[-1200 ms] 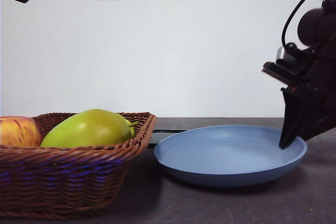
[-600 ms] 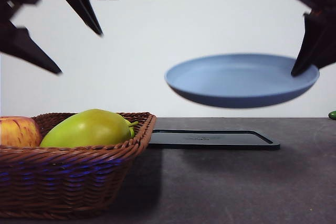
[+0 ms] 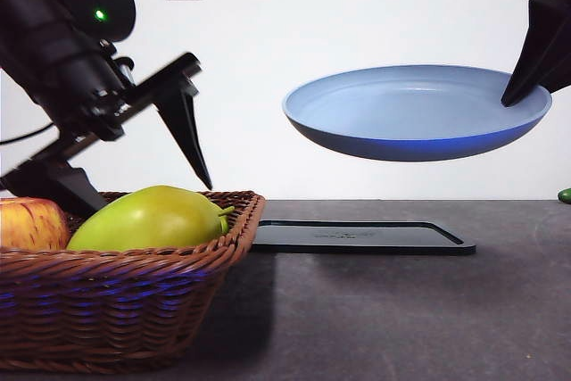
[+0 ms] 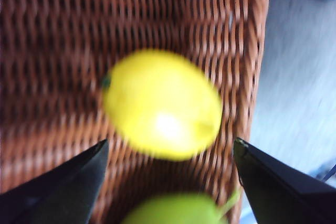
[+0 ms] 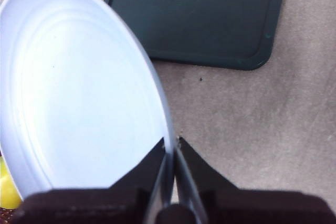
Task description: Take the lemon from the basket,put the lemon in the plate,hand out the plate
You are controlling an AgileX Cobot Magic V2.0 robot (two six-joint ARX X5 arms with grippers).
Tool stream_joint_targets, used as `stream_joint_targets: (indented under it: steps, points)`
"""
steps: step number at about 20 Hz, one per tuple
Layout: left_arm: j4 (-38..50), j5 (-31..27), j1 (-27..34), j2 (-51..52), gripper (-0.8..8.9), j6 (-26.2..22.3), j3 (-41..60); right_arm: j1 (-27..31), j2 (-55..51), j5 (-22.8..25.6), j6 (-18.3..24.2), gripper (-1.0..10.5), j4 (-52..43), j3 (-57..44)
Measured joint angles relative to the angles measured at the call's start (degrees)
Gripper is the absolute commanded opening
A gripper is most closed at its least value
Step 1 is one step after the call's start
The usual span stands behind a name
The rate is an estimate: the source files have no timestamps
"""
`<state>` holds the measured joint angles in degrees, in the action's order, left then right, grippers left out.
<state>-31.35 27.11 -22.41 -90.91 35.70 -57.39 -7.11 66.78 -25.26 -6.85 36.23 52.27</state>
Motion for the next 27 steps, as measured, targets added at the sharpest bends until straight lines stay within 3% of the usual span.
stream_joint_targets:
  steps: [4, 11, 12, 14, 16, 20, 27]
  points:
    - [4.3, -1.6, 0.0, -1.3, 4.15, 4.6, 0.0, 0.0, 0.0, 0.0, 0.0, 0.0, 0.0, 0.0]
    - [4.7, -3.1, 0.1, -5.1, 4.13, 6.0, -0.4, 0.0, 0.0, 0.0, 0.0, 0.0, 0.1, 0.0]
    - [4.7, -3.6, 0.1, -5.1, 4.02, 5.9, -0.5, 0.0, 0.0, 0.0, 0.0, 0.0, 0.1, 0.0]
    - [4.7, -3.8, 0.1, -5.1, 2.87, 5.2, -0.5, 0.0, 0.0, 0.0, 0.0, 0.0, 0.1, 0.0]
    - [4.6, -4.0, 0.1, -5.2, 2.29, 2.8, -0.5, 0.0, 0.0, 0.0, 0.0, 0.0, 0.1, 0.0]
    - [1.6, -2.7, 0.6, -5.4, 2.29, -2.9, -1.9, 0.0, 0.0, 0.2, 0.0, 0.0, 0.1, 0.0]
    - [-20.3, -1.5, 0.6, -5.3, 2.29, -19.1, -26.4, 0.0, 0.1, 2.3, -0.9, 0.0, 0.1, 0.0]
